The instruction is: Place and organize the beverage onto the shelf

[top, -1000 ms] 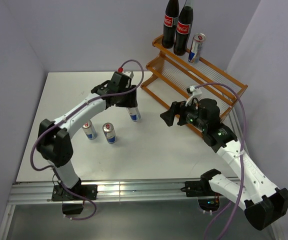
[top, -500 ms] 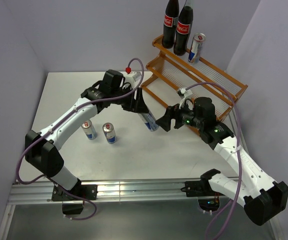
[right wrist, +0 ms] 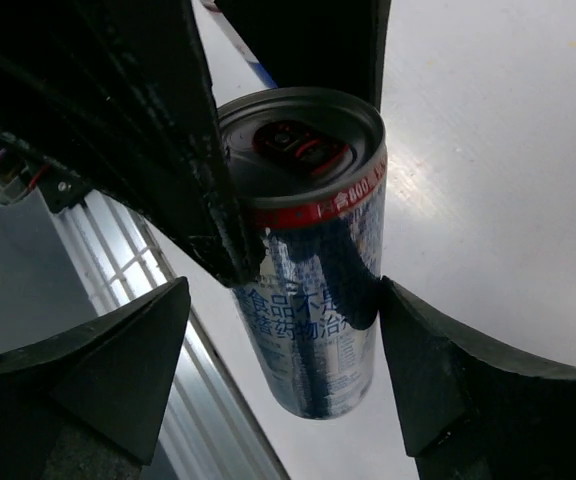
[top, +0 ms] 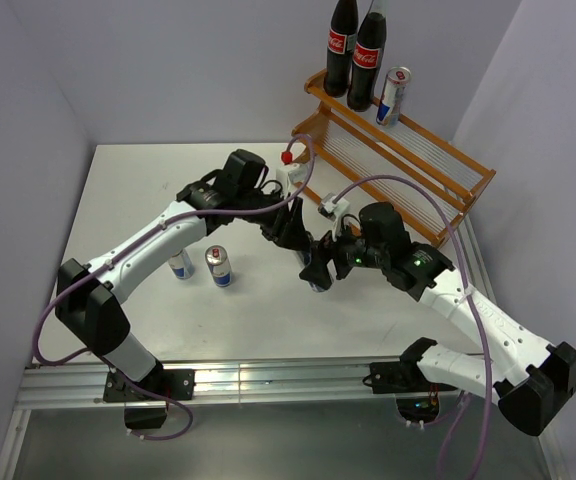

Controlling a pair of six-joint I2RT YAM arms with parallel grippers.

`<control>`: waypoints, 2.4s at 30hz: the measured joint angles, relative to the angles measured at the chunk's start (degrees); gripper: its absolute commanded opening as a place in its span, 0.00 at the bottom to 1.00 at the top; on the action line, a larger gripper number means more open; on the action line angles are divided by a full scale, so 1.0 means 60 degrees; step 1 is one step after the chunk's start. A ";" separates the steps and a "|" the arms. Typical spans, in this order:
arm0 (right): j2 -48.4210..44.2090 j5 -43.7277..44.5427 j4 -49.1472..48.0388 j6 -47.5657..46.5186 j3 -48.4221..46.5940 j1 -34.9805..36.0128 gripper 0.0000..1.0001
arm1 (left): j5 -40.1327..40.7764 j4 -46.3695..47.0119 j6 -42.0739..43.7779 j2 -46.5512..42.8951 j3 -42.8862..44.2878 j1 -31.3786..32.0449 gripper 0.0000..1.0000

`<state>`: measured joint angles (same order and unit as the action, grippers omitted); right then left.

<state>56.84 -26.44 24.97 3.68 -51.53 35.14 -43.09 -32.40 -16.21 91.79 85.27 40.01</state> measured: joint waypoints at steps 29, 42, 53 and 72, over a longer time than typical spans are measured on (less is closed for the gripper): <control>-0.0896 0.0270 -0.0229 -0.0339 0.0310 0.0525 0.00 | 0.0069 0.0805 -0.0306 -0.0335 0.0000 0.0149 0.99; -0.1497 0.4011 -0.1851 0.0772 0.1304 0.0539 0.00 | 0.5005 0.1399 -0.2331 -0.2769 -0.0284 -0.2175 1.00; -0.1993 0.6040 -0.3599 0.0295 0.1541 0.0091 0.00 | 0.7970 0.0357 -0.1614 -0.5355 -0.1949 -0.2142 1.00; 0.0208 0.4331 -0.3967 -0.0674 -0.1559 -0.4936 0.00 | 1.0604 0.0834 -0.0991 -0.8182 -0.4911 -0.2142 0.99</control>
<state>58.08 -0.45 1.17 -0.36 -60.88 5.52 20.53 -27.40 -22.15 42.70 55.81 27.16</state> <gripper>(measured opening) 0.618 0.995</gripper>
